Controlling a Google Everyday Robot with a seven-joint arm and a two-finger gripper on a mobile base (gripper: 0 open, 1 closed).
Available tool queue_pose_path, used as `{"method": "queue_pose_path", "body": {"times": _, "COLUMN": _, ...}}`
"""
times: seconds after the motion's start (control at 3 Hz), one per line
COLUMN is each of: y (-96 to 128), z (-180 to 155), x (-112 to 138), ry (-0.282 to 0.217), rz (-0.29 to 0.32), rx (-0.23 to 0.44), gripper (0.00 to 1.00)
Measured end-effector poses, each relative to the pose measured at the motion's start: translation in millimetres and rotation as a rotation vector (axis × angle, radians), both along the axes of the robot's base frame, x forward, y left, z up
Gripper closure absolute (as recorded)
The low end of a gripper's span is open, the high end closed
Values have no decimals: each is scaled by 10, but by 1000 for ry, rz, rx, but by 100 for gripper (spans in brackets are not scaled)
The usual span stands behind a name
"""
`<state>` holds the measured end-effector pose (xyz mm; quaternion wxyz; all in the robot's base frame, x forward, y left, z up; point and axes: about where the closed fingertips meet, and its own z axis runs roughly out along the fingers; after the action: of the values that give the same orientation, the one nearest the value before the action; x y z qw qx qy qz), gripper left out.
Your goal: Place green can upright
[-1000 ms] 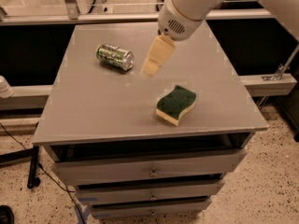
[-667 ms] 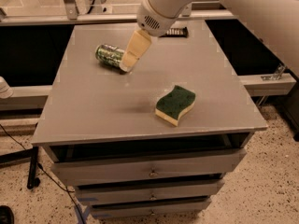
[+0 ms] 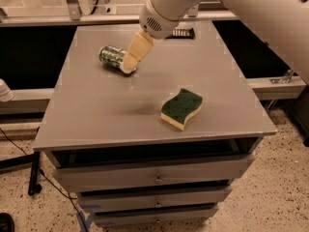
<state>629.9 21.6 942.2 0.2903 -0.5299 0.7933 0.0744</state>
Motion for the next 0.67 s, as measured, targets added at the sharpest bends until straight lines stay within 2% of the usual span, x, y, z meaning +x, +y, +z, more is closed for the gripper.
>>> {"method": "queue_pose_path", "body": {"times": 0.33, "y": 183, "z": -68, "x": 132, "ry": 17, "rz": -38, "rx": 35, "gripper": 0}}
{"method": "queue_pose_path", "body": {"times": 0.67, "y": 383, "z": -162, "x": 313, "ry": 46, "rz": -62, "rx": 42, "gripper": 0}}
